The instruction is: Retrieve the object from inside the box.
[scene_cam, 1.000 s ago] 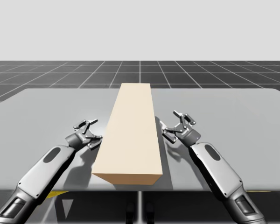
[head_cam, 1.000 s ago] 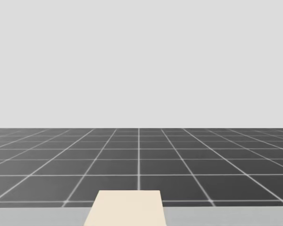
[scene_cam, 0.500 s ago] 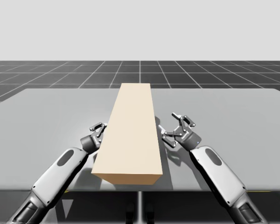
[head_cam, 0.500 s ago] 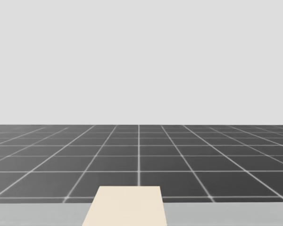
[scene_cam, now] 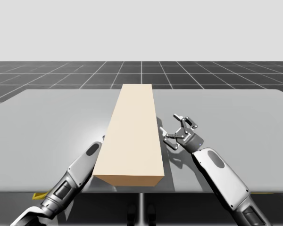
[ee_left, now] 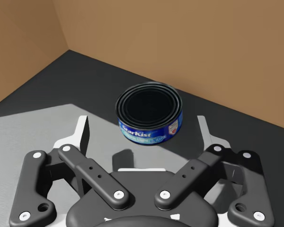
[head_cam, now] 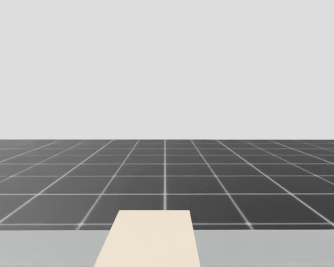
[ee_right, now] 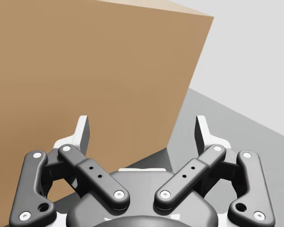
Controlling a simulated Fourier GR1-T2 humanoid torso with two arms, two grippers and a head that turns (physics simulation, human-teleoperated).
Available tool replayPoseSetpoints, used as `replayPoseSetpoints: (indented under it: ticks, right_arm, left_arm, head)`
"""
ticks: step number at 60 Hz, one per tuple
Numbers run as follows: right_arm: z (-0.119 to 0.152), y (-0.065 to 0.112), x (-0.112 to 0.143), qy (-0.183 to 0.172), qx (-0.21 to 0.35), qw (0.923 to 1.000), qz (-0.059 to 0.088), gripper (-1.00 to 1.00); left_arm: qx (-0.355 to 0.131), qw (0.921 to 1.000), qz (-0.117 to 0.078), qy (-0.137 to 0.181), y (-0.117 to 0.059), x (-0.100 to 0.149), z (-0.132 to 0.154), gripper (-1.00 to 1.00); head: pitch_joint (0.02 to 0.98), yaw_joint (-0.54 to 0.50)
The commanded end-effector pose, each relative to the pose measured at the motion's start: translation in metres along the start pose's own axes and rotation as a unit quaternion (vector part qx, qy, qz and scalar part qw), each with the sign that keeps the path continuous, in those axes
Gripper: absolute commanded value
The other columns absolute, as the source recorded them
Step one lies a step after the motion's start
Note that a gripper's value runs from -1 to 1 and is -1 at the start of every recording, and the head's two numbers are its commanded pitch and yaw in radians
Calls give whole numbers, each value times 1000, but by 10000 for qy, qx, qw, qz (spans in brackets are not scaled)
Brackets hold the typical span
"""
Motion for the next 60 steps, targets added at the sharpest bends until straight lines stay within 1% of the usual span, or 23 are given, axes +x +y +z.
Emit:
replayPoseSetpoints:
  ticks: [1,4,5,8,11,21,23,32,33,34,35,36,37,38,42,46,50,53,55,56,58,59,60]
  right_arm:
    - [1,1,0,-14,48,10000,-1,-1000]
    - [1,1,0,-19,73,10000,-1,-1000]
    - [1,2,0,-21,87,10000,-6,-1000]
    - [2,2,0,-16,108,9999,2,-1000]
    - [2,3,1,-11,136,9999,2,-1000]
    - [4,4,2,-30,186,9998,15,-1000]
    - [5,4,2,-33,199,9998,-1,-1000]
    - [6,4,4,-49,222,9997,10,-1000]
    - [6,4,4,-48,221,9997,11,-1000]
    - [6,4,4,-46,220,9997,12,-1000]
    - [6,4,4,-48,220,9997,10,-1000]
    - [6,3,4,-50,215,9998,16,-1000]
    - [6,3,4,-49,212,9998,16,-1000]
    - [6,3,4,-50,211,9998,7,-1000]
    - [7,3,5,-45,210,9998,11,-1000]
    - [7,2,5,-45,197,9998,7,-1000]
    - [8,2,5,-45,191,9998,2,-1000]
    - [8,1,6,-46,186,9998,5,-1000]
    - [8,1,6,-47,183,9998,0,-1000]
    - [8,1,6,-46,178,9998,2,-1000]
    - [8,0,6,-48,173,9998,-5,-1000]
    - [9,0,6,-51,172,9998,-6,-1000]
    - [9,0,6,-51,171,9998,-7,-1000]
  left_arm:
    - [-27,9999,83,56,4,-3,-19,-1000]
    - [-35,9999,84,79,4,-4,-24,-1000]
    - [-52,9999,115,80,5,-4,-26,-1000]
    - [-60,9999,117,96,4,-5,-30,-1000]
    - [-89,9998,165,99,4,-5,-35,-1000]
    - [-152,9995,240,129,2,-6,-50,-1000]
    - [-146,9995,237,143,2,-7,-53,-1000]
    - [-150,9993,275,188,4,-12,-62,-1000]
    - [-146,9993,280,196,4,-13,-62,-967]
    - [-121,9993,278,207,5,-13,-63,-758]
    - [-125,9993,280,205,4,-13,-63,-412]
    - [-139,9992,314,221,5,-14,-64,641]
    - [-145,9991,317,228,5,-14,-64,734]
    - [-155,9990,331,243,4,-15,-64,898]
    - [-173,9988,357,292,4,-17,-63,962]
    - [-150,9988,365,304,6,-17,-61,978]
    - [-31,9990,358,269,11,-10,-54,993]
    - [96,9991,365,201,16,-2,-42,981]
    - [161,9991,334,197,18,0,-37,981]
    - [223,9991,307,171,22,3,-29,986]
    - [263,9991,298,172,24,4,-23,976]
    - [354,9989,268,166,28,5,-13,967]
    - [382,9988,268,161,29,5,-10,993]
  head:
    - [130,-7]
    - [134,-7]
    - [135,-8]
    - [139,-9]
    - [141,-10]
    - [145,-16]
    - [147,-18]
    - [153,-23]
    - [154,-24]
    - [153,-25]
    - [154,-26]
    - [154,-27]
    - [155,-28]
    - [155,-28]
    - [156,-26]
    - [156,-27]
    - [154,-29]
    - [153,-28]
    - [153,-27]
    - [153,-26]
    - [152,-26]
    - [150,-28]
    - [150,-28]
